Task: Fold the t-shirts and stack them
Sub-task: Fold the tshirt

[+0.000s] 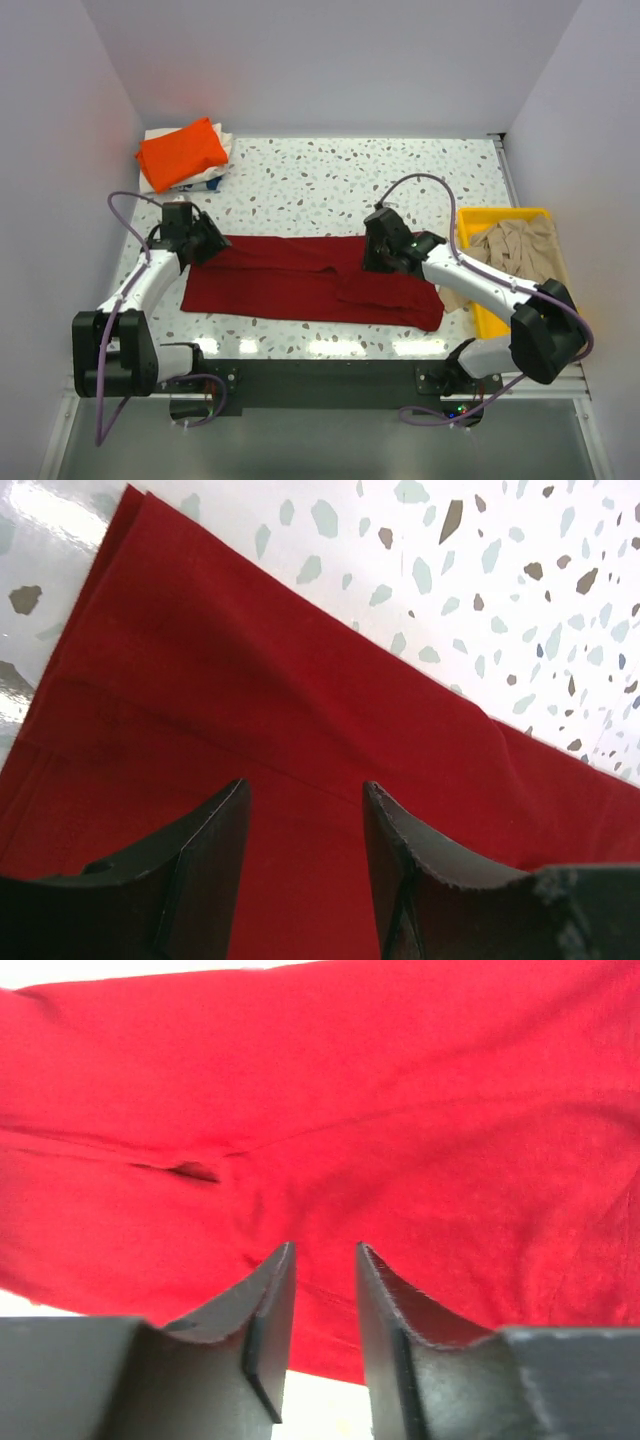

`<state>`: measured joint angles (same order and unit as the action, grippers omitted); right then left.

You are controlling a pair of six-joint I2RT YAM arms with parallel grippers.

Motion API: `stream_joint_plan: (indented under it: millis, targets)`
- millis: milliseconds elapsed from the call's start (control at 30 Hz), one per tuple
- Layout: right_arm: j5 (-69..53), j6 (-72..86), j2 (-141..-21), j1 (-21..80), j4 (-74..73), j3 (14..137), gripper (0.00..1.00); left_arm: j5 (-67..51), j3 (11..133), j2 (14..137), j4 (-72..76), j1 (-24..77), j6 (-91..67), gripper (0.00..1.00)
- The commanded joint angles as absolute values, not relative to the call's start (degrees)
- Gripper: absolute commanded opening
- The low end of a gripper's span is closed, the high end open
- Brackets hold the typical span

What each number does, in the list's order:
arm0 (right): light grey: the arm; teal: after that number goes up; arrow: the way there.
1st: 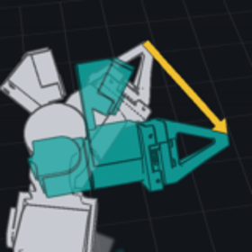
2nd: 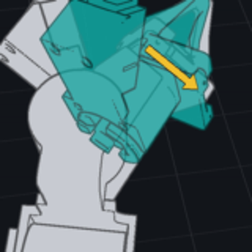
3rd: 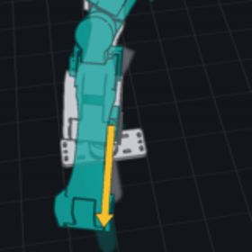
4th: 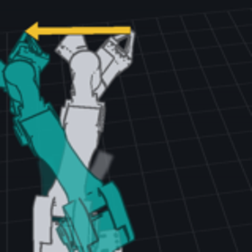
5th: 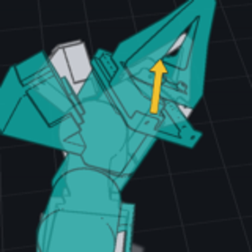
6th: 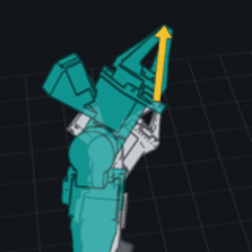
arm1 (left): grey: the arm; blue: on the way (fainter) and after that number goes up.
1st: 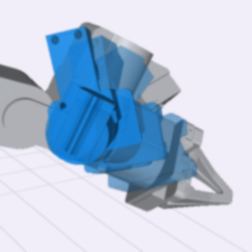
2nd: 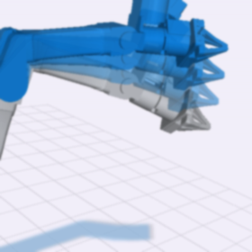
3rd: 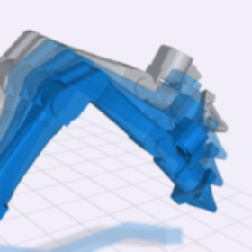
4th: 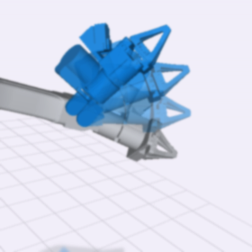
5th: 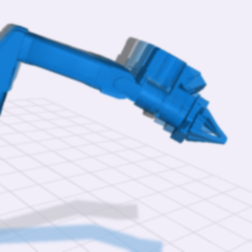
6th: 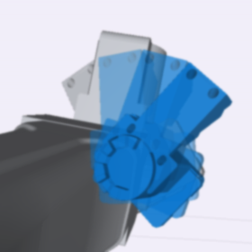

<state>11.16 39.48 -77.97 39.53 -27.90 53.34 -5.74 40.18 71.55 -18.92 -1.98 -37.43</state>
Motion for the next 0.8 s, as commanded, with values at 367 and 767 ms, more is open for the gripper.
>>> stream_joint_plan:
  millis: [367,767]
  targets:
    - [10.1,45.2,-83.1,36.4,-22.6,41.8,0.39,-1.9,34.9,72.7,-14.1,11.7,-41.7,0.41]
    - [5.3,37.9,-101.9,24.8,-22.8,60.2,0.39,7.3,32.3,82.7,-12.4,27.5,-49.1,0.26]
